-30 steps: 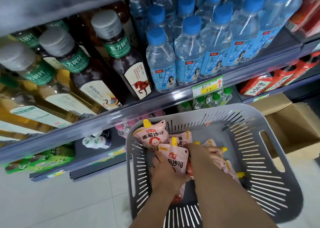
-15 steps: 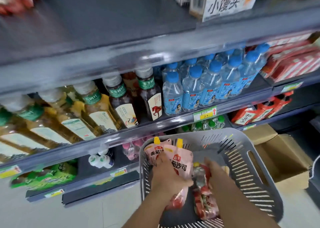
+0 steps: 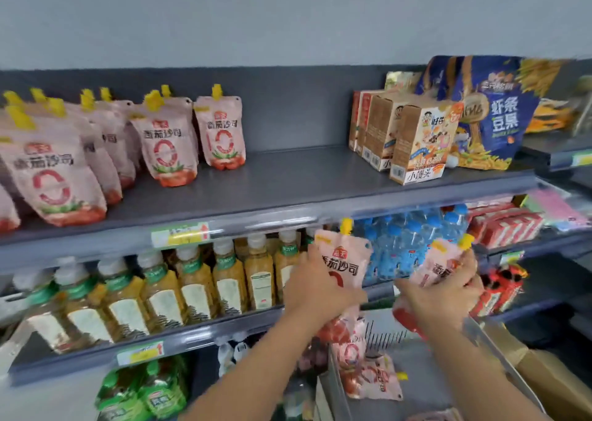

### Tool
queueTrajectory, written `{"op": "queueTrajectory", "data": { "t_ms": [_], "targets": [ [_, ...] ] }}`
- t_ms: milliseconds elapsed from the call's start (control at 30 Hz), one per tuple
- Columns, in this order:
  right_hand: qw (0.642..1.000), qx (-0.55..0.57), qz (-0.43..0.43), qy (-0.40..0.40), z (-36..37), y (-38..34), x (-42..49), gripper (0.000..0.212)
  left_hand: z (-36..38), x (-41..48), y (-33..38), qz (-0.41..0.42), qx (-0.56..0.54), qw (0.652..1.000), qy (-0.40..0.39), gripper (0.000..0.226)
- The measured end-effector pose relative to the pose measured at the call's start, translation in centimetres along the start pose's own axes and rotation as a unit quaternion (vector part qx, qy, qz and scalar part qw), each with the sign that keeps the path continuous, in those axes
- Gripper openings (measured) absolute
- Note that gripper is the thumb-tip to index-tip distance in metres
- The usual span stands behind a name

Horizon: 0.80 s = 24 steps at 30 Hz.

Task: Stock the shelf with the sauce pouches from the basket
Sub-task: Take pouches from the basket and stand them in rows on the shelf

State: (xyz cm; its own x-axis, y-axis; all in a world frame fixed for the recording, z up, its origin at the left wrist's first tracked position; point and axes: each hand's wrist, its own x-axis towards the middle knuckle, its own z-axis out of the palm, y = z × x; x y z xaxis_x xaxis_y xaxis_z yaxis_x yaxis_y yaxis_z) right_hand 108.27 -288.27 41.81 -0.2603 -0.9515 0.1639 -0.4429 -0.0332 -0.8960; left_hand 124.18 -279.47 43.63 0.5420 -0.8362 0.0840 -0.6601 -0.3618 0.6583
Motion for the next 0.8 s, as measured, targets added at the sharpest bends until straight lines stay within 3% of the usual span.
{"op": "queueTrajectory", "data": {
  "t_ms": [267,567,800],
  "targets": [
    [0.964,0.087,-0.248,-0.032,0.4,-12.5,-6.1,0.123,-14.5,-2.1,-2.9,0.025,0.007,0.988,0.153,0.093],
    [0.929,0.128,-0.338,-0.076,3.3,-23.1,-8.8,0.119,-23.7,-0.3,-5.0,0.012,0.012,0.953,0.302,0.107],
    [0.914,0.144,-0.363,-0.111,8.3,-26.0,-6.6,0.121,-25.7,4.6,-6.5,-0.027,0.039,0.934,0.354,0.124]
  ]
}}
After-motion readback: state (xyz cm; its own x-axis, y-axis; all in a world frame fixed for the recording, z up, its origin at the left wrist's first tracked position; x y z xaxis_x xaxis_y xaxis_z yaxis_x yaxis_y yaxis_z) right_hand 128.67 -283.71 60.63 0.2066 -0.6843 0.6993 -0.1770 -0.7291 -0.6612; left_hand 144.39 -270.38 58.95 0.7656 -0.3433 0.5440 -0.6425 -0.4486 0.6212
